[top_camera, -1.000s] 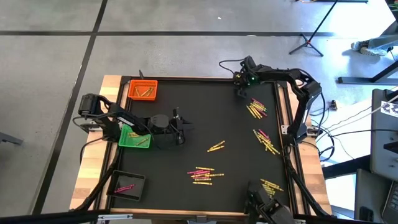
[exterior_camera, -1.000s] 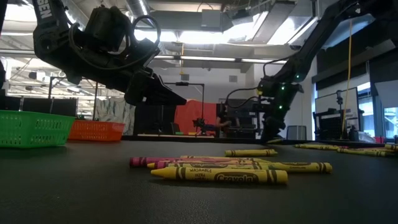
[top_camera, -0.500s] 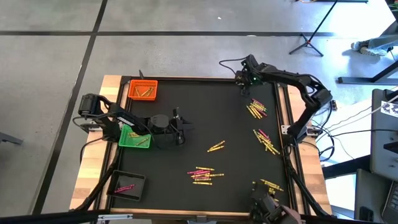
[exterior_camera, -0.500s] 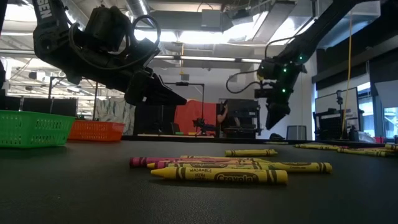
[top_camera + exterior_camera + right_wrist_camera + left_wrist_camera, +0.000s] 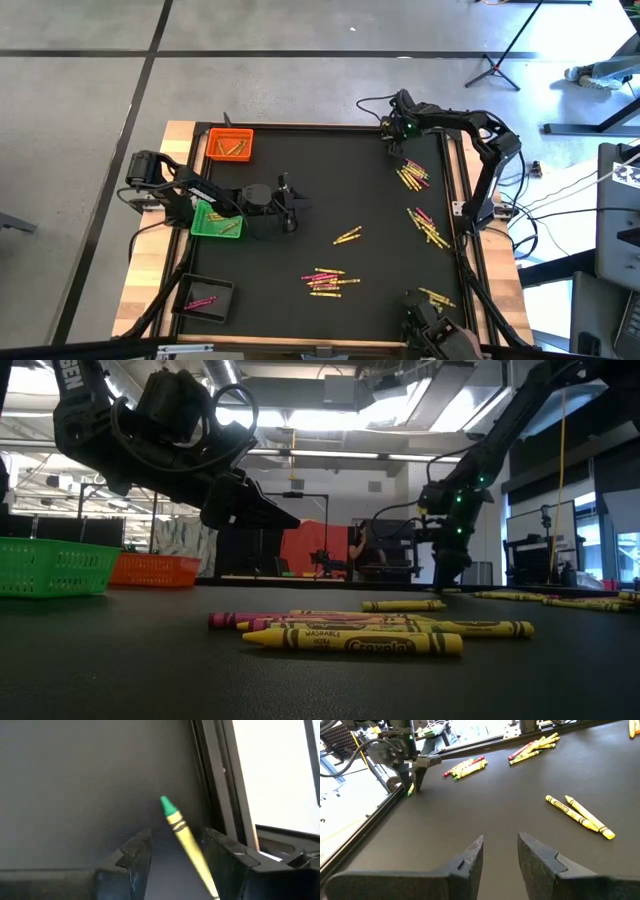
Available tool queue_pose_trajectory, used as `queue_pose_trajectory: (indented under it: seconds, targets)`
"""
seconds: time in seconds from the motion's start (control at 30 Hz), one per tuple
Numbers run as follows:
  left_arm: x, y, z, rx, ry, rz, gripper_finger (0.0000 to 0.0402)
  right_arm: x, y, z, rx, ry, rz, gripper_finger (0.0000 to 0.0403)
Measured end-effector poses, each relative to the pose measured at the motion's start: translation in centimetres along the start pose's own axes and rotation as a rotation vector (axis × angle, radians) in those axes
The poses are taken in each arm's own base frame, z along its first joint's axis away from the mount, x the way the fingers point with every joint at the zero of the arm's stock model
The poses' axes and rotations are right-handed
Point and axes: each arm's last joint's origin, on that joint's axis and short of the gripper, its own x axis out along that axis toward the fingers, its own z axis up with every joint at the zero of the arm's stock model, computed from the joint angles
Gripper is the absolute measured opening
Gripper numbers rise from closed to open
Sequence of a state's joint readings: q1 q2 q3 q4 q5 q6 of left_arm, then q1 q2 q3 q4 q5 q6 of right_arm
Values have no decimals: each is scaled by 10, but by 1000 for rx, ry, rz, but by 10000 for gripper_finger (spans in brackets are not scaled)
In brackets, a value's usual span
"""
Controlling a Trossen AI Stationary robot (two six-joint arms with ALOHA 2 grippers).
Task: Sort crayons
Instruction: Put the green crayon into the orange bin
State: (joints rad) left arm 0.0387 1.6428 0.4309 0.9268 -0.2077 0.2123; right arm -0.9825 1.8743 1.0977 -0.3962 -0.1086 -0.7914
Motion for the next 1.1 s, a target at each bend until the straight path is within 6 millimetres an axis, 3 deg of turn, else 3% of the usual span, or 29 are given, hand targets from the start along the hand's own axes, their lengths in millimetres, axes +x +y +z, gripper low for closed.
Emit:
queue_pose_trajectory:
  seconds: [0.37,0.8,1.1]
  targets:
    - [0,0,0,0,0,0,105,2,-1,0,2,4,-7,172]
    - [0,0,0,0,0,0,105,2,2,-2,30,16,26,14]
    - [0,0,0,0,-1,0,105,3,2,-2,33,17,23,33]
